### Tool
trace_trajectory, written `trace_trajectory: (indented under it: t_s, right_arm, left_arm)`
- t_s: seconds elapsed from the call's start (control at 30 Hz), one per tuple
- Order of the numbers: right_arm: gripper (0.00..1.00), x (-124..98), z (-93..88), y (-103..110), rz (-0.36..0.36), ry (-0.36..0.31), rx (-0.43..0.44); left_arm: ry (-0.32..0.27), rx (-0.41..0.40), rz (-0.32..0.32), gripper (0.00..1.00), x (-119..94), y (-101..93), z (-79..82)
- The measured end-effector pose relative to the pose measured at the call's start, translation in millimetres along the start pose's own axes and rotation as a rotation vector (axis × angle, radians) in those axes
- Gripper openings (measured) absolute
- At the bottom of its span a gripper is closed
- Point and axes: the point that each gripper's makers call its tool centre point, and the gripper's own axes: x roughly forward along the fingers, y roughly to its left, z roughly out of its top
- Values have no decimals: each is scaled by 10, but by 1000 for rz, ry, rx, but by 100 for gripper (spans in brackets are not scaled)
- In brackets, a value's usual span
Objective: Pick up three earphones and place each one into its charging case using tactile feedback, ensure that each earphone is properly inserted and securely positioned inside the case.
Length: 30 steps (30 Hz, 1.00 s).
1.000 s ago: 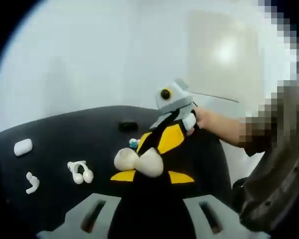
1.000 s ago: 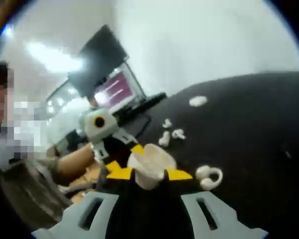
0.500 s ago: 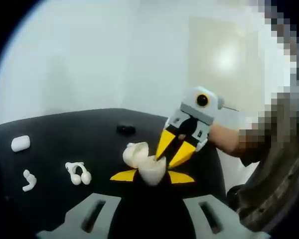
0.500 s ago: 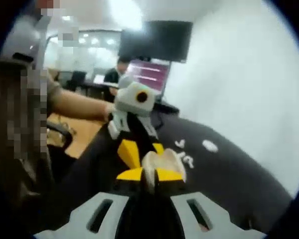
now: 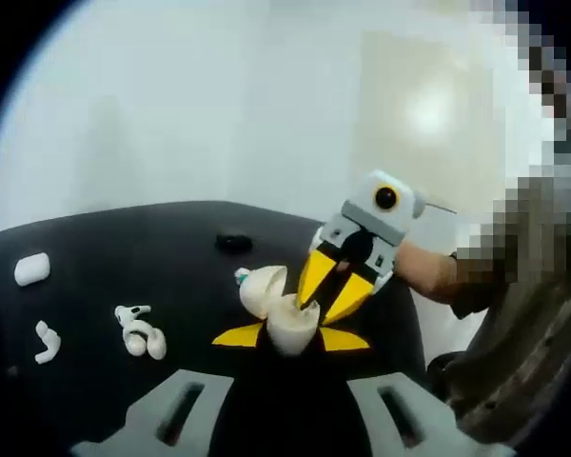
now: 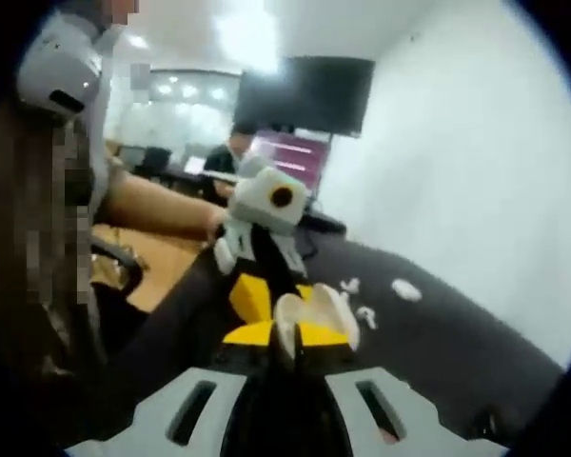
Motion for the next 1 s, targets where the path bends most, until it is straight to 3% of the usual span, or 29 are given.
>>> trace_trajectory:
  t_s: [0.2, 0.43, 0.73, 0.87, 0.9, 0.93, 1.0]
  right_arm:
    - [11, -38, 6, -71, -27, -6, 25]
    - [13, -106, -6, -243, -87, -26, 116]
    - [11, -39, 15, -160, -53, -16, 131]
    - [10, 13, -12, 7, 35, 16, 128]
    - [10, 17, -52, -11, 11, 42, 100]
    - [10, 50, 7, -39, -1, 15, 34]
    - [10, 44, -15, -32, 1, 30, 75]
  left_arm:
    - [33, 14, 7, 17, 28, -35, -68]
    - [62, 63, 28, 15, 40, -47, -129]
    - [55, 84, 36, 15, 52, -26, -116]
    - [47, 112, 38, 18, 76, -53, -109]
    - [42, 119, 45, 19, 58, 73, -92]
    - [39, 123, 47, 19, 52, 106, -89]
    - [39, 114, 44, 18, 59, 103, -84]
